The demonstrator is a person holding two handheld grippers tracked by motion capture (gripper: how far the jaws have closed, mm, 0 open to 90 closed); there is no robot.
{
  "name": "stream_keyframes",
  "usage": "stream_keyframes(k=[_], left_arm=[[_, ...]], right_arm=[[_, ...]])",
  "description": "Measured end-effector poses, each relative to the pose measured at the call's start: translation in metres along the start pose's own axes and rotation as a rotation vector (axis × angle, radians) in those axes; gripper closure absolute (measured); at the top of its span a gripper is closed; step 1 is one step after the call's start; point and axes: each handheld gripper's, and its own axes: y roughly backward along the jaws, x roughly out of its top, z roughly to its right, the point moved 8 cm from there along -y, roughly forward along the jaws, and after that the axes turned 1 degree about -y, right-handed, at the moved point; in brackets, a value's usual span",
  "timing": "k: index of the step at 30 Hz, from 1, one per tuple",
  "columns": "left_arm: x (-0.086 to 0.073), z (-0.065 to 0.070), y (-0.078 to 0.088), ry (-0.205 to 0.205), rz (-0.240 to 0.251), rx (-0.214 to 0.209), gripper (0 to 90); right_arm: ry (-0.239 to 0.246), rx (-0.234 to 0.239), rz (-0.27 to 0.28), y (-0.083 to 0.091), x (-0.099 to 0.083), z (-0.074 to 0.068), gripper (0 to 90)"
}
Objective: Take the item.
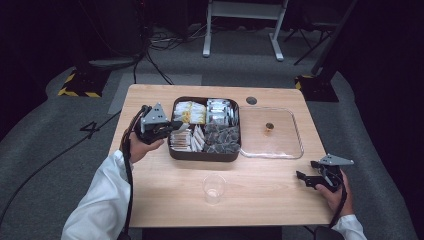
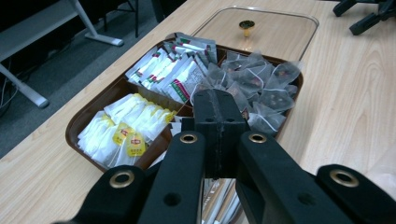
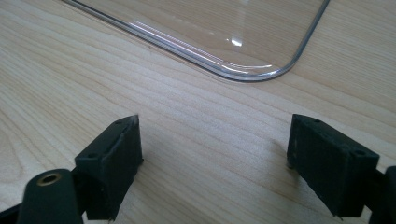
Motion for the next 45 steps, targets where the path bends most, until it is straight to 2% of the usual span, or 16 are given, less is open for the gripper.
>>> stream_keyframes(k=[8, 17, 18, 24, 28, 41, 43, 44, 45], left_arm=[[0.006, 0.014, 0.006, -0.011, 0.028, -0.031, 90.0], [0.013, 0.040, 0.006, -0.059, 0.031, -0.084, 90.0], [0.015, 0.047, 0.005, -0.068, 0.032, -0.095, 90.0], [0.018, 0.062, 0.006, -0.084, 0.040, -0.128, 90.0], [0.019, 0.073, 0.006, -0.093, 0.035, -0.163, 90.0], [0.022, 0.099, 0.007, -0.099, 0.052, -0.233, 90.0], [0.022, 0.104, 0.007, -0.105, 0.051, -0.247, 90.0], [0.023, 0.110, 0.006, -0.106, 0.051, -0.267, 90.0], [0.023, 0.110, 0.006, -0.106, 0.051, -0.267, 90.0]], right_arm=[[0.000, 0.000, 0.000, 0.000, 0.000, 0.000, 18.2], [0.001, 0.000, 0.000, 0.000, 0.000, 0.000, 18.2], [0.001, 0.000, 0.000, 0.000, 0.000, 0.000, 18.2], [0.001, -0.001, 0.000, 0.000, 0.000, 0.000, 18.2], [0.000, 0.000, 0.000, 0.000, 0.000, 0.000, 18.1], [0.000, 0.000, 0.000, 0.000, 0.000, 0.000, 18.1], [0.000, 0.000, 0.000, 0.000, 0.000, 0.000, 18.1], [0.000, 0.000, 0.000, 0.000, 0.000, 0.000, 18.1], [-0.001, 0.000, 0.000, 0.000, 0.000, 0.000, 18.1]])
